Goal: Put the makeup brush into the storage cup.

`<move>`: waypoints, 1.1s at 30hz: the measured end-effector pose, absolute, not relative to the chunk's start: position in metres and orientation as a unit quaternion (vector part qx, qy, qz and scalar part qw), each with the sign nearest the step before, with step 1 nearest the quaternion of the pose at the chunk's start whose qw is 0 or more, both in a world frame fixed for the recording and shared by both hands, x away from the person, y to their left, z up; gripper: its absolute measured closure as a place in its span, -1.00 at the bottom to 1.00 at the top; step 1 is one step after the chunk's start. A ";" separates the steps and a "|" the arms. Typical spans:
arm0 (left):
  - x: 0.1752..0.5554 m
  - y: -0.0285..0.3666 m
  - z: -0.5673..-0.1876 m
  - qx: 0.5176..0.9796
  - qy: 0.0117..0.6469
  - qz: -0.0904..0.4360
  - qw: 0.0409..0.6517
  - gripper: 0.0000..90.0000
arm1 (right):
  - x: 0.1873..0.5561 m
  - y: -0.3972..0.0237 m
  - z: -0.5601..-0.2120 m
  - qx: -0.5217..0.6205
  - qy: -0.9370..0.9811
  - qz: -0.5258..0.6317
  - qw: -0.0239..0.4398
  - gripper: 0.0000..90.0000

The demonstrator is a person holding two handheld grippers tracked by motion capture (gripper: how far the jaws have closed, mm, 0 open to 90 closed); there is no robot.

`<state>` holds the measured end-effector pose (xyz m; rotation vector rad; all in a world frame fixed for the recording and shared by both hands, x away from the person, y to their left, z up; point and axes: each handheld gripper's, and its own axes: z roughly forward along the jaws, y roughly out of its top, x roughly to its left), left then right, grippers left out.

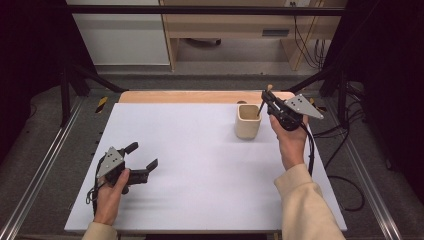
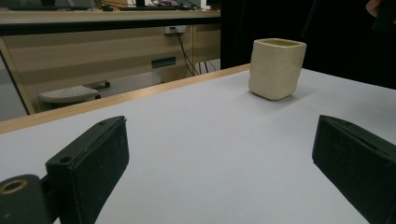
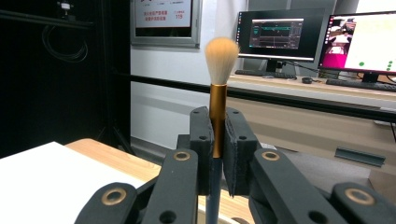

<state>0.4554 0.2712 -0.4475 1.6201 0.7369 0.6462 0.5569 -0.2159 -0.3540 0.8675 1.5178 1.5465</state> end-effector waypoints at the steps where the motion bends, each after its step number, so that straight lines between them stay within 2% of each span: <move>1: 0.455 0.271 -0.447 0.694 0.316 0.277 0.584 -0.93 | 0.557 -0.216 -0.354 0.342 0.597 0.610 0.394 0.86; 33: 0.455 0.270 -0.447 0.695 0.313 0.276 0.586 -0.93 | 0.573 -0.209 -0.374 0.364 0.617 0.592 0.370 0.86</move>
